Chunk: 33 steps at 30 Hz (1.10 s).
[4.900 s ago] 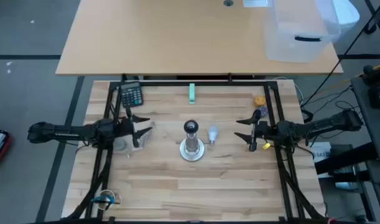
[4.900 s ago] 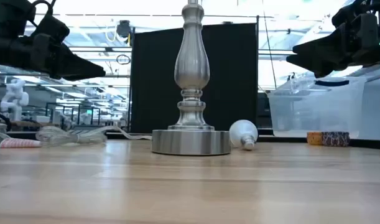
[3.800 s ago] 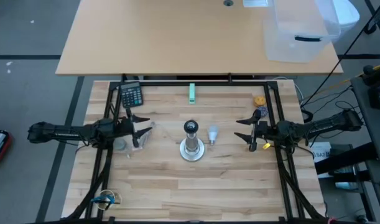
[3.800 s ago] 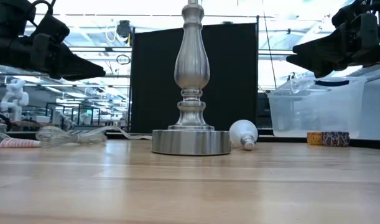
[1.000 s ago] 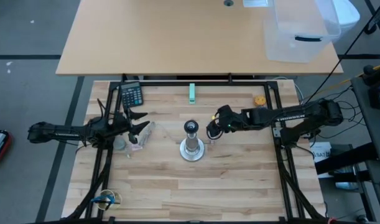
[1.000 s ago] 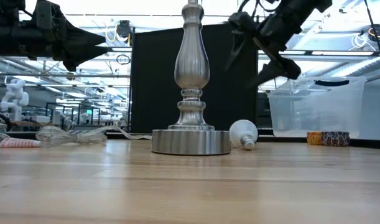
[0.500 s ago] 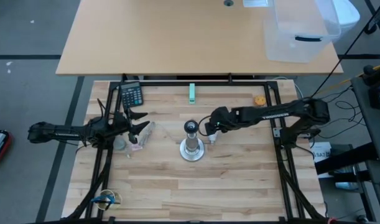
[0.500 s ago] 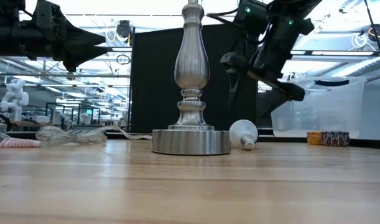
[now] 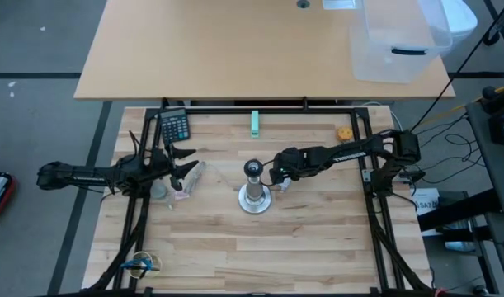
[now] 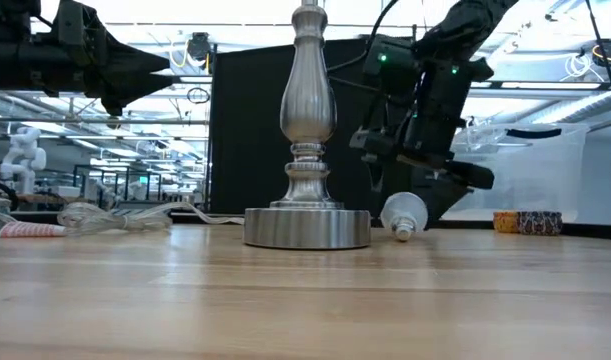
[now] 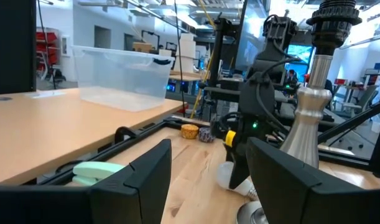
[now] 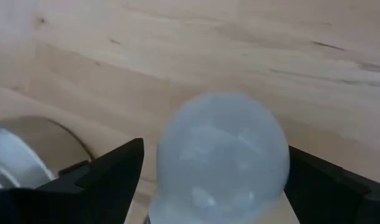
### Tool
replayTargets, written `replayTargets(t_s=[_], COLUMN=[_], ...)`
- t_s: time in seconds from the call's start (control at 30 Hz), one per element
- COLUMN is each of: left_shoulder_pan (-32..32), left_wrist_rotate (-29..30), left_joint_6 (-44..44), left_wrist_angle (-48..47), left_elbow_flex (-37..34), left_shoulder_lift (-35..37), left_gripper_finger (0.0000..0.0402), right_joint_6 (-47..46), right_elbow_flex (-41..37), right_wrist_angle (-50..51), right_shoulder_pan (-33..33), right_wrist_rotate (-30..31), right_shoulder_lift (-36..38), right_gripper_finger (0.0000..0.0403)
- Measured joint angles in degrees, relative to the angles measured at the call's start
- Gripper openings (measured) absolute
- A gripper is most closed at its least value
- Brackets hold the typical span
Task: Screw lightbulb
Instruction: Insert the white lightbulb into the desk lamp
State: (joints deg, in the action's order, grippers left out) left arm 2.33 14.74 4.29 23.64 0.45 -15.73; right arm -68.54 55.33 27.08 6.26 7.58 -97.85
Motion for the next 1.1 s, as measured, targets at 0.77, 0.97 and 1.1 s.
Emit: replayTargets(t_s=[0.77,0.97,1.1], left_shoulder_pan=[0.00,0.00,0.00], left_wrist_rotate=[0.00,-0.01,0.00], left_joint_6=[0.07,0.01,-0.02], left_wrist_angle=[-0.52,-0.52,-0.52], left_elbow_flex=[0.00,0.00,0.00], left_shoulder_lift=[0.00,-0.01,0.00], left_gripper_finger=[0.0210,0.0210,0.0210], right_joint_6=[-1.11,-0.79,-0.59], right_elbow_flex=[0.00,0.00,0.00], right_wrist_angle=[-0.24,-0.67,-0.73], right_shoulder_pan=[0.03,0.03,0.01], right_wrist_rotate=[1.08,1.37,1.54], right_shoulder_lift=[-0.84,-0.84,-0.84], right_gripper_finger=[0.0285,0.0257,0.0257])
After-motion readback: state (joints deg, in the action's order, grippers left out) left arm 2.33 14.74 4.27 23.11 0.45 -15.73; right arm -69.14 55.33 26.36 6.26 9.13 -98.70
